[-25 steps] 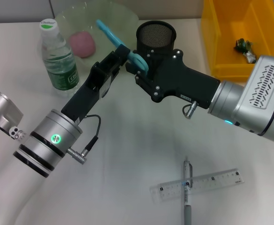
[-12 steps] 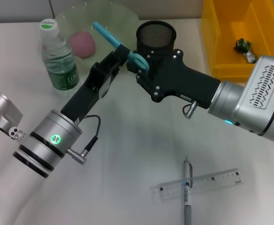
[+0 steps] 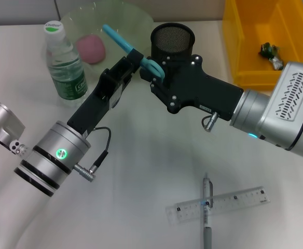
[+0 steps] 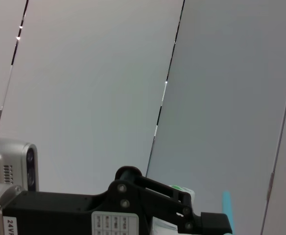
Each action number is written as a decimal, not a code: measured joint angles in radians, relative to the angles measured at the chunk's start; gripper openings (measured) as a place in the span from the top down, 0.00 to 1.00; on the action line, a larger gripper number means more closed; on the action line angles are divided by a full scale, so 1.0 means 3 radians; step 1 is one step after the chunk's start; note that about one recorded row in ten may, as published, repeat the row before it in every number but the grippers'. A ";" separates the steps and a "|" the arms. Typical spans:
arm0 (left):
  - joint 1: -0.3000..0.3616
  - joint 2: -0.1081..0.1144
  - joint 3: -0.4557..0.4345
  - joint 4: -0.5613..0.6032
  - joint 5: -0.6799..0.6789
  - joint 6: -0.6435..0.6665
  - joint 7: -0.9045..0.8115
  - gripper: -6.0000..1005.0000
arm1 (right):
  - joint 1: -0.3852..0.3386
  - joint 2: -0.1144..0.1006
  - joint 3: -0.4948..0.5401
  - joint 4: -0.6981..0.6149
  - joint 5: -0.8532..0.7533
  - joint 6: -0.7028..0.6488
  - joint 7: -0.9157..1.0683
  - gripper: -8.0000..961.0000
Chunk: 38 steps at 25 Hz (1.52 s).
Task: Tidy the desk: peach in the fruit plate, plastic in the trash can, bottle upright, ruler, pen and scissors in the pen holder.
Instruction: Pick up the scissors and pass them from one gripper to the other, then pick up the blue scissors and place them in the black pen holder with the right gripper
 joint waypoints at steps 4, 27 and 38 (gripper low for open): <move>-0.0004 0.0000 0.0000 0.0002 -0.0002 -0.0001 0.0005 0.74 | 0.0000 0.0000 -0.0001 0.0001 -0.0001 0.0000 -0.0025 0.80; 0.0040 0.0000 0.0005 0.0113 0.0008 0.0044 0.0042 0.72 | 0.0017 0.0002 0.0099 0.0024 -0.0004 0.0001 -0.0067 0.89; 0.0015 0.0000 0.0020 0.0174 0.0011 0.0068 0.0068 0.55 | 0.0015 0.0000 0.0114 0.0015 0.0016 0.0005 -0.0062 0.91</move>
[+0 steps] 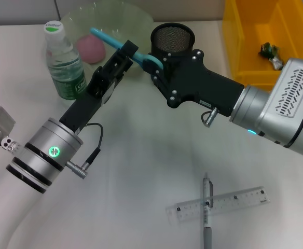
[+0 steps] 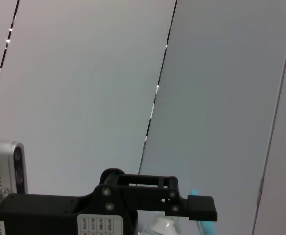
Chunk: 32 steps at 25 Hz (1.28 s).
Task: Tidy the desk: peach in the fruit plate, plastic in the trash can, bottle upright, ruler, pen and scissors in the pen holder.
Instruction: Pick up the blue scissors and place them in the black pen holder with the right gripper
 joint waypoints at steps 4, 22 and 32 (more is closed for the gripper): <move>0.0000 0.0000 0.0000 0.0024 0.0026 0.0019 -0.0001 0.42 | 0.0000 0.0000 0.0009 -0.0001 0.0001 0.0000 0.0006 0.91; 0.0177 0.0014 0.0004 0.0604 0.1004 0.0173 0.1300 0.35 | -0.0187 -0.0009 0.0030 -0.0378 -0.0019 -0.0229 0.0821 0.91; 0.0275 0.0020 0.0006 0.0907 0.1374 0.0134 0.2388 0.32 | -0.0491 -0.0033 0.0006 -0.0785 -0.0030 -0.0588 0.1542 0.91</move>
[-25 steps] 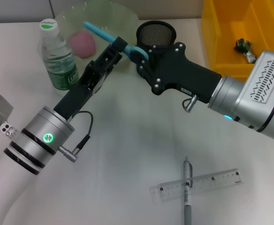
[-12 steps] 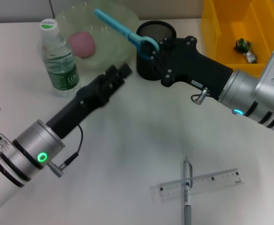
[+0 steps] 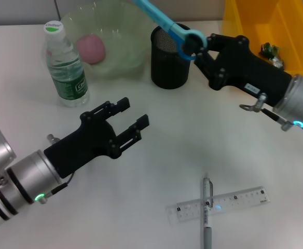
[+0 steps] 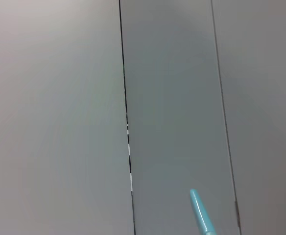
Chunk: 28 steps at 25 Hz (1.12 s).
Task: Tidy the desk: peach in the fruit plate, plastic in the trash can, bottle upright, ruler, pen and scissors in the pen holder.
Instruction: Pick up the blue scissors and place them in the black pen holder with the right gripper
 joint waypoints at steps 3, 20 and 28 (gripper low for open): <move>0.0057 0.0006 0.0000 0.0094 0.0011 -0.0019 0.0198 0.31 | -0.0101 -0.0006 -0.0160 -0.0252 -0.0004 -0.0048 0.0263 0.91; 0.0152 0.0018 0.0019 0.0379 0.0017 0.0013 0.0268 0.26 | -0.0025 -0.0219 -0.0607 -0.1366 -0.0608 0.0076 0.2037 0.91; 0.0159 0.0021 0.0060 0.0412 0.0018 -0.0014 0.0265 0.24 | 0.0090 -0.0306 -0.0591 -0.1835 -0.1008 0.0077 0.3060 0.91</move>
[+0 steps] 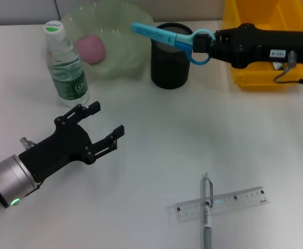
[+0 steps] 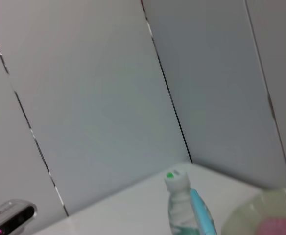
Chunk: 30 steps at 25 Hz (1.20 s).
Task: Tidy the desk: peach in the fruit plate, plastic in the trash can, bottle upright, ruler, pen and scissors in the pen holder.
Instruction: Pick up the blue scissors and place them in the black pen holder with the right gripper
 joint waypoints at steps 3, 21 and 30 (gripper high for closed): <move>0.0007 -0.0001 0.0033 0.0012 0.0003 -0.0021 0.0000 0.23 | 0.0112 -0.0035 0.0004 -0.0313 -0.0422 0.0000 0.0667 0.91; 0.0032 -0.0019 0.0037 -0.0023 0.0004 -0.0187 0.0005 0.20 | 0.1041 -0.0225 0.0086 -0.1179 -0.2237 -0.0077 0.2322 0.90; 0.0030 -0.0026 0.0032 -0.0078 -0.0005 -0.0212 0.0005 0.20 | 0.1607 -0.0128 0.0030 -0.0706 -0.2942 0.0152 0.2378 0.90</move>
